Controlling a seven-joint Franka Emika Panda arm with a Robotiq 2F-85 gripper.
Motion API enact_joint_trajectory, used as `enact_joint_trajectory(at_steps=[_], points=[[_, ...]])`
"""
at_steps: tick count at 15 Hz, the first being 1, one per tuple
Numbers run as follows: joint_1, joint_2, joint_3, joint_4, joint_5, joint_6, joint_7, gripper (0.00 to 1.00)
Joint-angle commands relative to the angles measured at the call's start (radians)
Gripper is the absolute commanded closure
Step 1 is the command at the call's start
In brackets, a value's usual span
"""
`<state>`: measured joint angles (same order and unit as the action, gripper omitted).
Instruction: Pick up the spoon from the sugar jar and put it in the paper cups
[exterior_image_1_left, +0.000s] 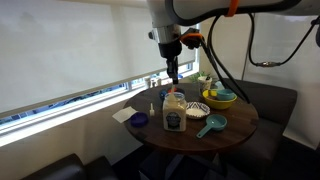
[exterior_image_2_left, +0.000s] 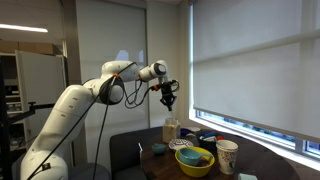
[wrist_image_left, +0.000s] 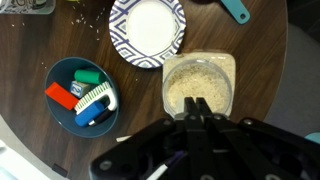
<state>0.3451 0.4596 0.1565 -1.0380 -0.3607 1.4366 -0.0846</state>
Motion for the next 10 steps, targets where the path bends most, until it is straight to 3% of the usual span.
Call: enact_joint_trajectory(at_steps=[1,5,10], points=[[-0.067,-0.086,0.025,-0.083,0.109,0.111,-0.066,0.99],[-0.137,-0.128,0.039,-0.143,0.262,0.220,-0.192,0.99],[-0.180,-0.175,0.038,-0.213,0.368,0.197,-0.276,0.99]])
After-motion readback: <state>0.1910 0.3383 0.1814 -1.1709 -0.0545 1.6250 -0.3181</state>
